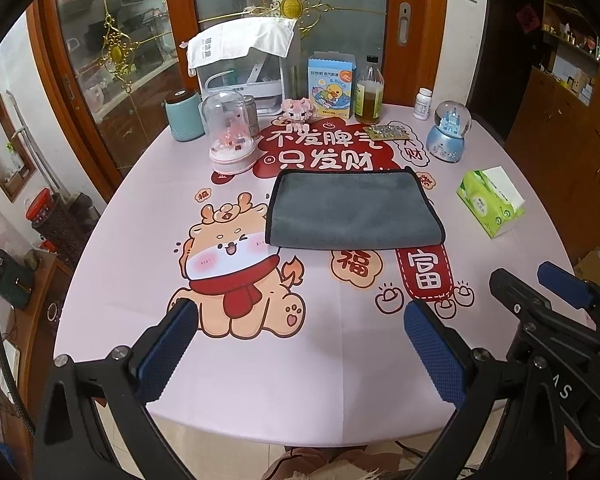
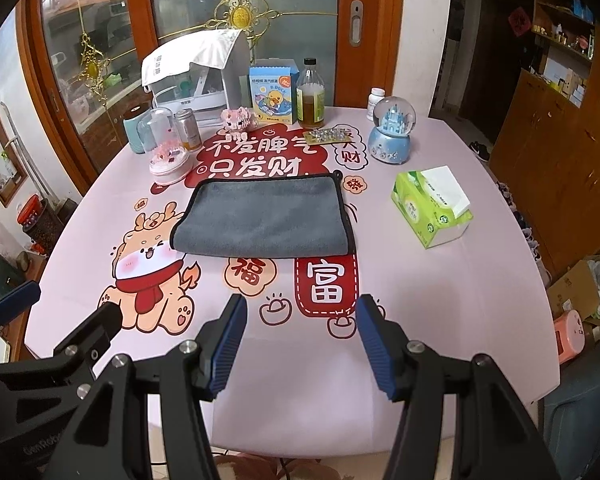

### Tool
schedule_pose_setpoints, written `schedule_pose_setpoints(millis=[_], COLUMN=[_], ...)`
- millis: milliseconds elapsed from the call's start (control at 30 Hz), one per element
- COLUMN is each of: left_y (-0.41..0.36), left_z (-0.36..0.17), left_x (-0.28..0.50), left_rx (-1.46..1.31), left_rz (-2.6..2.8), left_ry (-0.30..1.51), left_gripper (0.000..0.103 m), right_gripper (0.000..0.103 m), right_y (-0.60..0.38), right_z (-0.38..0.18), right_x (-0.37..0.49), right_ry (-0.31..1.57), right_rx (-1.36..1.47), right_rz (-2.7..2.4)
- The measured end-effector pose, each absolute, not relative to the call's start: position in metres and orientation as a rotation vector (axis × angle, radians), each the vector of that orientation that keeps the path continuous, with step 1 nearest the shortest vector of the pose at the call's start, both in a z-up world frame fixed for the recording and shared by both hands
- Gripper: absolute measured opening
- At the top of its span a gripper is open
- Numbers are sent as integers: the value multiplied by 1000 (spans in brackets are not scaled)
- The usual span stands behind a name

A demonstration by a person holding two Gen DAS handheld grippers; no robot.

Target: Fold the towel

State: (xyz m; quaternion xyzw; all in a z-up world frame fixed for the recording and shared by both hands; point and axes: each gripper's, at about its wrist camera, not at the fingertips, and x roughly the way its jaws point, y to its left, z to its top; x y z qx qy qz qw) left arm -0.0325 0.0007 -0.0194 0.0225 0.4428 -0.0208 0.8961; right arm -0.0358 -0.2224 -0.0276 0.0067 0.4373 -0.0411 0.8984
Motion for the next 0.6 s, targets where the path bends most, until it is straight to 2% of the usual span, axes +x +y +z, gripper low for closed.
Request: schedule_pose_setpoints(millis=[600], left_y=[3], left_z=[-16], left_x=[-24], left_rx=[39], left_rz=[-46], left_ry=[923], left_gripper=[102], right_gripper=[57], right_y=[-217], right_z=[-20], right_x=[-26], right_ry=[892], right_rx=[-20], right_rz=[-92])
